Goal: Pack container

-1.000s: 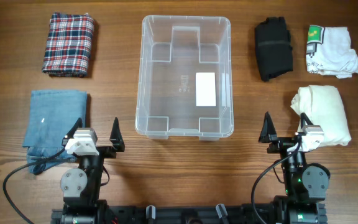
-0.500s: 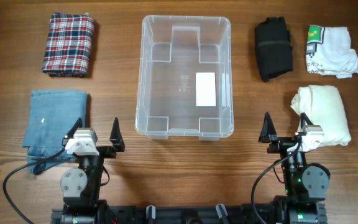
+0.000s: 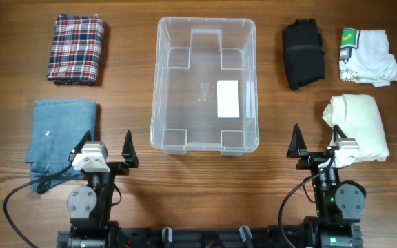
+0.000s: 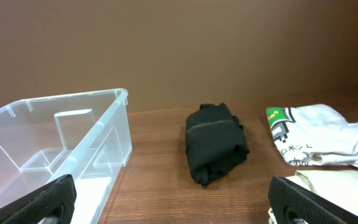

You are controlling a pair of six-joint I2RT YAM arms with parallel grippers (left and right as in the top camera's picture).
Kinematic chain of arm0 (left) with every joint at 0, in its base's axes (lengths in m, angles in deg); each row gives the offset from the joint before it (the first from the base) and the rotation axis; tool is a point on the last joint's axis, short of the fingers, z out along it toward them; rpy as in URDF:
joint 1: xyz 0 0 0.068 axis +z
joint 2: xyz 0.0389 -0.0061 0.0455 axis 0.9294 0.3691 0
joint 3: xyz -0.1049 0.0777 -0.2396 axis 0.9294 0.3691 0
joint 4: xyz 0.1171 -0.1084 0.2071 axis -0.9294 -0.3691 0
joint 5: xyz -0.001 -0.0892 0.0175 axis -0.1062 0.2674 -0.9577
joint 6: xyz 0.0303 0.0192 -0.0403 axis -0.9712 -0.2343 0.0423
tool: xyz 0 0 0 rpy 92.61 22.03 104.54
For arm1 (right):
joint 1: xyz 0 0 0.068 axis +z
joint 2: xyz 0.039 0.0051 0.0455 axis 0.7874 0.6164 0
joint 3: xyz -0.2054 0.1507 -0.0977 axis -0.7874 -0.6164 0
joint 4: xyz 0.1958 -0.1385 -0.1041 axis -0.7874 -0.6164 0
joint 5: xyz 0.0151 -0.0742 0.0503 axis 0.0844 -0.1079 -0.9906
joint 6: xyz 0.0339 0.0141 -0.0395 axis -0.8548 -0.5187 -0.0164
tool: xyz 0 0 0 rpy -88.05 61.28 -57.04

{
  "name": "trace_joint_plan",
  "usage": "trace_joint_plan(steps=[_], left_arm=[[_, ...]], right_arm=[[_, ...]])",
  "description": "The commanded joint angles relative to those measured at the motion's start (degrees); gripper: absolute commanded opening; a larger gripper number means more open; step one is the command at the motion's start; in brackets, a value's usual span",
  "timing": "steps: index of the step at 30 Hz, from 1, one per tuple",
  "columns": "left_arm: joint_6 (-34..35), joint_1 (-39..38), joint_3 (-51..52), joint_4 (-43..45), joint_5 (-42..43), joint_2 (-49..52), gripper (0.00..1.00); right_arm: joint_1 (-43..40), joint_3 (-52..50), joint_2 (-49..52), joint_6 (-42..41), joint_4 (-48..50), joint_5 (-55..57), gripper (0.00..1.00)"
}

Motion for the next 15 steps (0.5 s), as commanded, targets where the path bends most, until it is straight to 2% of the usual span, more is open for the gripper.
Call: trace_joint_plan(steps=[1, 15], left_arm=[[-0.87, 0.33, 0.11, -0.33, -0.35, -0.42, 1.00], [-0.87, 0.33, 0.11, -0.33, -0.35, -0.42, 1.00]], right_arm=[[0.17, -0.09, -0.39, 1.03, 0.11, -0.90, 1.00], [0.17, -0.09, -0.39, 1.07, -0.02, -0.07, 1.00]])
